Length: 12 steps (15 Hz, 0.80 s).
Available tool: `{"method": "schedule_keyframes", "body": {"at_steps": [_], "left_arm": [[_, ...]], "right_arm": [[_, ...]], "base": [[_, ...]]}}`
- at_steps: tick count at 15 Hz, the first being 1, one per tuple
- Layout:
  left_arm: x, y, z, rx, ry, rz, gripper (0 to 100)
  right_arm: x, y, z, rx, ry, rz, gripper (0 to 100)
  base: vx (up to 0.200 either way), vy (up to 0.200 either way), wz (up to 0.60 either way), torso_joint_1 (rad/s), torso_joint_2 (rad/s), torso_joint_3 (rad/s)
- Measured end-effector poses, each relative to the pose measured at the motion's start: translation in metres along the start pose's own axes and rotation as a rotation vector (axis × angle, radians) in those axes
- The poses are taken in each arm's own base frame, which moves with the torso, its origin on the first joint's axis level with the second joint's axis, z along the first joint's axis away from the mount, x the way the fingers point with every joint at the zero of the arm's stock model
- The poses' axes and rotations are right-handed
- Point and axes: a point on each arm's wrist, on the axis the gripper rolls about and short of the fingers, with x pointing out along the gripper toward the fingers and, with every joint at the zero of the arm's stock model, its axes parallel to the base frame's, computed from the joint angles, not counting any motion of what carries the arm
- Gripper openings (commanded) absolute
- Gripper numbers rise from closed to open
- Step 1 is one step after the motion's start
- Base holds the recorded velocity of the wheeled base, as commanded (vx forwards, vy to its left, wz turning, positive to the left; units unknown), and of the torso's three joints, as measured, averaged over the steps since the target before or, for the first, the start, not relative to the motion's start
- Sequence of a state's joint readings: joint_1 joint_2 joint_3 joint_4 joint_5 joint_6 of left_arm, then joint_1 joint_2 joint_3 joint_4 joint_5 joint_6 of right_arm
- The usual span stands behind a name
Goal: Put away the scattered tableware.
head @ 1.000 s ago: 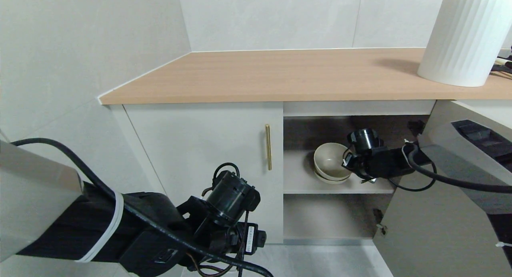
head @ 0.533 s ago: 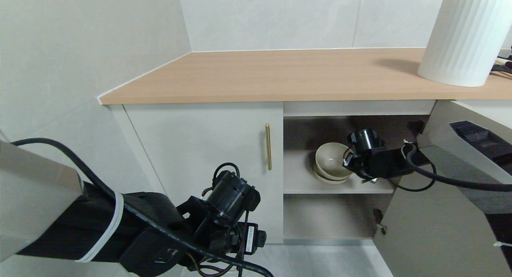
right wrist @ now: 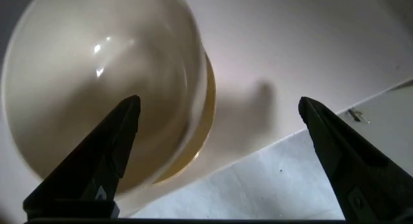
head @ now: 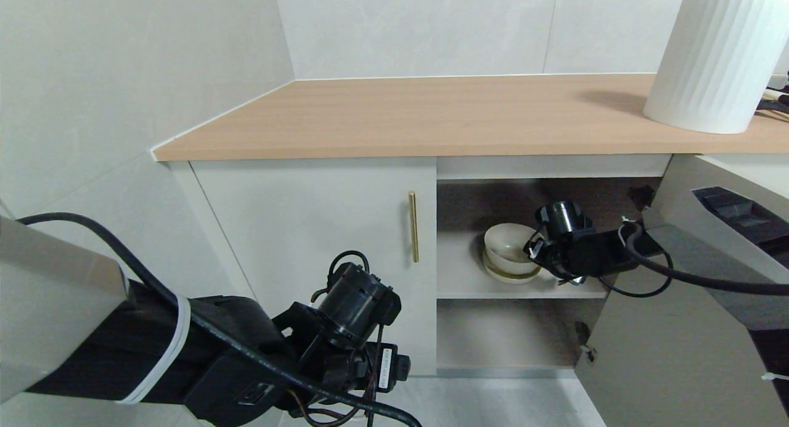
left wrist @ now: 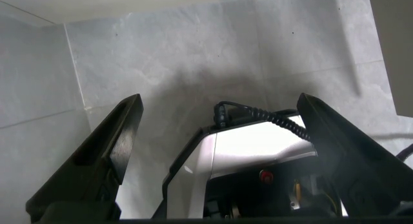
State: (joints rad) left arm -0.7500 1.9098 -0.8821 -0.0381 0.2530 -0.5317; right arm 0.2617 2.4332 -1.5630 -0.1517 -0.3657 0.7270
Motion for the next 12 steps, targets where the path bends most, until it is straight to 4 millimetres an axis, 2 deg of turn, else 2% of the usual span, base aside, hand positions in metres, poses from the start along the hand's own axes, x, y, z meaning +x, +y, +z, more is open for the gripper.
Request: {"method": "schedule_keyframes", "body": {"at_steps": [3, 6, 9, 12], "left_arm": [[-0.002, 0.001, 0.001, -0.004, -0.005, -0.001, 100], [-0.014, 0.007, 0.009, -0.03, -0.043, -0.011, 100], [-0.046, 0.02, 0.019, -0.073, -0.127, -0.041, 100], [-0.089, 0.042, 0.022, -0.122, -0.213, -0.062, 100]], "right_arm": [[-0.009, 0.0, -0.003, -0.015, 0.025, 0.014, 100], [-0.039, 0.0, -0.009, -0.081, 0.126, 0.086, 100], [-0.095, -0.009, -0.016, -0.222, 0.209, 0.146, 100], [-0.168, -0.027, -0.01, -0.331, 0.221, 0.237, 100]], "base": [[0.0, 0.0, 0.0, 0.0, 0.0, 0.0], [0.0, 0.0, 0.0, 0.0, 0.0, 0.0], [0.0, 0.0, 0.0, 0.0, 0.0, 0.0], [0.0, 0.0, 0.0, 0.0, 0.0, 0.0]]}}
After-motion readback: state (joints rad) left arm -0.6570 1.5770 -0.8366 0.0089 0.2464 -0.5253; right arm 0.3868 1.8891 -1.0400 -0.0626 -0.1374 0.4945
